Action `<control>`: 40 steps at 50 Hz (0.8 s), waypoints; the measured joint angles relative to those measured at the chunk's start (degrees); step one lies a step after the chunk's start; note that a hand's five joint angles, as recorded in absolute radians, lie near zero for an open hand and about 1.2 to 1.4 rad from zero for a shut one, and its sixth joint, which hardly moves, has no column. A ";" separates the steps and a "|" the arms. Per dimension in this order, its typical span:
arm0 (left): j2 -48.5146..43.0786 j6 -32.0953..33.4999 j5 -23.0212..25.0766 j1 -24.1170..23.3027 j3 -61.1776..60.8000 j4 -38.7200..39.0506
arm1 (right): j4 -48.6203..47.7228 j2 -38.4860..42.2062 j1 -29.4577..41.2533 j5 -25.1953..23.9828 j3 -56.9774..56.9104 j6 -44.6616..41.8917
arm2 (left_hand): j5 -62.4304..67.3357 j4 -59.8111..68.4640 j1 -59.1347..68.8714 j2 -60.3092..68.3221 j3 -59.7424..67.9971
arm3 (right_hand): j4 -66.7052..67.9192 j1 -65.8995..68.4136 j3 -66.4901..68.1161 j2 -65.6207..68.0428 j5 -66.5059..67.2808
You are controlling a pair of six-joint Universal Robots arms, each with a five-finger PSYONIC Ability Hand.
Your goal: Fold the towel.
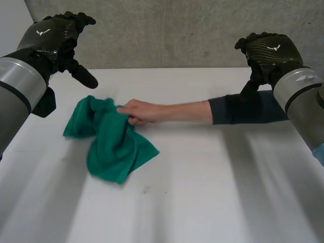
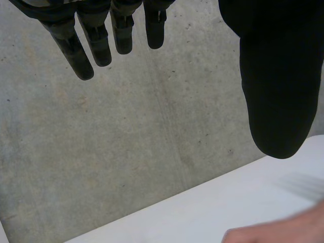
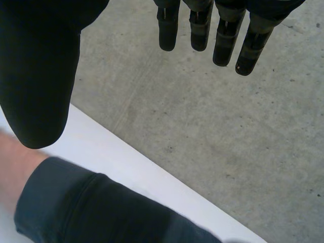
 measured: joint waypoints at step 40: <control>-8.79 10.17 -1.00 -4.30 -3.63 -8.81 | 0.31 4.32 3.03 -0.07 0.52 -10.48 | 3.36 4.13 4.93 3.90 3.17 | 0.00 0.00 0.00 0.00 0.00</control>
